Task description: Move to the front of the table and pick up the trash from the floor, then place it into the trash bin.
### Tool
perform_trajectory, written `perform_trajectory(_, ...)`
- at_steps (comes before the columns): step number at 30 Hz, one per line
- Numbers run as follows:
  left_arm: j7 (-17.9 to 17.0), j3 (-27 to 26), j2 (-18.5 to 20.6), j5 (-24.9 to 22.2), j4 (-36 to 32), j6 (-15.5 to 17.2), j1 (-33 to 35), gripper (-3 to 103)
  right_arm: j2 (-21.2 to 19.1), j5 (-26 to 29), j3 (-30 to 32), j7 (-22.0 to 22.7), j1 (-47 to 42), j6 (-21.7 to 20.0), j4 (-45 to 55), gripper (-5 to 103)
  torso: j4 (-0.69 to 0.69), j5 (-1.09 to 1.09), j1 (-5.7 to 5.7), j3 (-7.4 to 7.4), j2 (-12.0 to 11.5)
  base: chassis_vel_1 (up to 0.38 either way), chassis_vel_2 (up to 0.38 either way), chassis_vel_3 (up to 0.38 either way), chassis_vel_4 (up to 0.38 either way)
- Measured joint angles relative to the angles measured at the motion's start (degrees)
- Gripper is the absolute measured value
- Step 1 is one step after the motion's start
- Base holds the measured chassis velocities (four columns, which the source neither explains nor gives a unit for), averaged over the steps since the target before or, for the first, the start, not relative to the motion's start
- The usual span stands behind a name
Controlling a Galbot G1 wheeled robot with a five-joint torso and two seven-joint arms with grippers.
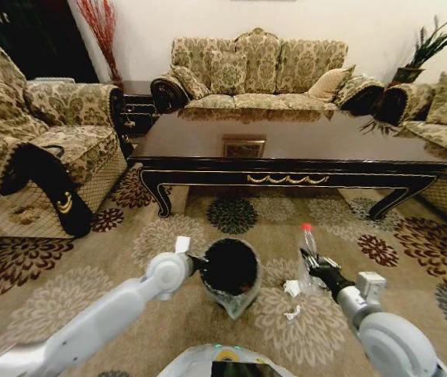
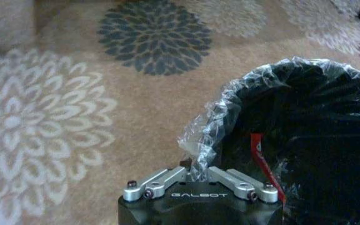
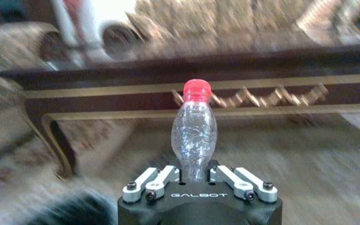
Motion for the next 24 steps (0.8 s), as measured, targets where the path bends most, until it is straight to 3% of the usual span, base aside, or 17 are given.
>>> perform_trajectory(5, -0.87, 6.07, -6.28, 0.01, 3.68, 0.0, -5.1, 0, -1.67, 0.24, 0.81, -1.67, -1.66, 3.61, 2.0, 21, 0.0, -0.02, 0.0, 0.0, 0.0, 0.0, 0.0, 0.0, 0.0)
perform_trajectory(11, -3.28, 11.08, -12.37, -1.09, 7.38, 0.0, -9.87, 0, -2.66, -1.21, -0.55, -3.49, -2.07, 5.11, 1.92, 21, -0.01, -0.02, 0.0, 0.0, 0.0, 0.0, 0.0, 0.0, 0.0)
perform_trajectory(22, -4.62, 13.58, -15.14, -1.88, 9.41, 0.0, -12.61, 0, -2.18, -5.2, -2.47, -5.24, -2.87, 4.69, 1.6, 18, 0.01, -0.04, 0.0, 0.0, 0.0, 0.0, 0.0, 0.0, 0.0)
perform_trajectory(23, -4.7, 13.59, -15.15, -1.91, 9.4, 0.0, -12.65, 0, -2.01, -5.57, -2.51, -5.34, -3.3, 4.53, 1.57, 28, 0.01, -0.03, 0.0, 0.0, 0.0, 0.0, 0.0, 0.0, 0.0)
perform_trajectory(24, -4.7, 13.59, -15.15, -1.91, 9.4, 0.0, -12.65, 0, -2.01, -5.57, -2.51, -5.34, -3.3, 4.53, 1.57, 28, 0.01, -0.03, 0.0, 0.0, 0.0, 0.0, 0.0, 0.0, 0.0)
